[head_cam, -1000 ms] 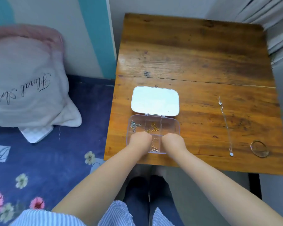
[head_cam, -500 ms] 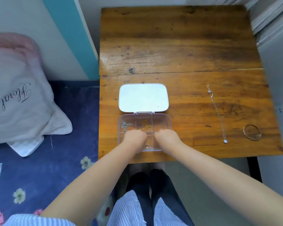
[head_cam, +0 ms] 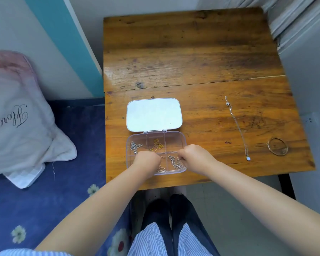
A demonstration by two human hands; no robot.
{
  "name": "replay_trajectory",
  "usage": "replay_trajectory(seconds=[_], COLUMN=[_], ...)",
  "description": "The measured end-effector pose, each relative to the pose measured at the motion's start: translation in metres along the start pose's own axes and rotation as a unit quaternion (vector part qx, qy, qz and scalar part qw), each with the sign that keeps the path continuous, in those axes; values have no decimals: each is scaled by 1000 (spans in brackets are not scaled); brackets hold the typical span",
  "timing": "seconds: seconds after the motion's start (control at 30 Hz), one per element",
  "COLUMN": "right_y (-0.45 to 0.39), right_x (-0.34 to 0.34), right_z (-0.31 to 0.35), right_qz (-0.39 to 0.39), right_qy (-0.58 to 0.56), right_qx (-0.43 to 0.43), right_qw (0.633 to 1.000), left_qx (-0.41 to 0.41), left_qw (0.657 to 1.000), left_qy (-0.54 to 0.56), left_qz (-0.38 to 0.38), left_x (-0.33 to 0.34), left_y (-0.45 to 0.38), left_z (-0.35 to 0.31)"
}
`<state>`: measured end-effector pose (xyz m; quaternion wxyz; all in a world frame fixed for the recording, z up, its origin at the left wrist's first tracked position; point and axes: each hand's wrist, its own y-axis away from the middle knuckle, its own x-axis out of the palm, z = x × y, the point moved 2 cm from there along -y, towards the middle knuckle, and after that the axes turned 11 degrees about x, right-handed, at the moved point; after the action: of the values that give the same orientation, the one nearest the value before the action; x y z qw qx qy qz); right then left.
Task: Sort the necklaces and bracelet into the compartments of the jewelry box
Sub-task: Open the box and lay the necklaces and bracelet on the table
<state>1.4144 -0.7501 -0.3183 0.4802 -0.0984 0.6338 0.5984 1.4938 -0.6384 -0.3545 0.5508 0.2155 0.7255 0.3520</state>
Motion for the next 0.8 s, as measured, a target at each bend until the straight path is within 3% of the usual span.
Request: replay_trajectory(seconds=[0.17,0.3,0.43,0.57,0.7,0.8], right_y=[21,49,78,87,64,38], right_x=[-34,-77,-132,-191,-242,-272], right_z=[-12,-35,-63,-99,-148,-188], right_qz=[-57,-107,-165,-248,-322,-364], right_qy=[-140,-236,-303,-335,-338,-312], right_qx=[-4,18,21,-1,2,-14], right_qw=[988,966,938,909,884,877], left_qx=[25,108,132,102,46,-7], left_qw=[994,960,898,803,724,686], left_qy=[81,184,314,476,538,535], left_qz=[-72,-181,-279,-344,-429,-493], left_x=[-26,-73,-141,-211,-273,-313], left_y=[20,50,63,49,15,-22], left_z=[4,-5,-16,-27,-39,-45])
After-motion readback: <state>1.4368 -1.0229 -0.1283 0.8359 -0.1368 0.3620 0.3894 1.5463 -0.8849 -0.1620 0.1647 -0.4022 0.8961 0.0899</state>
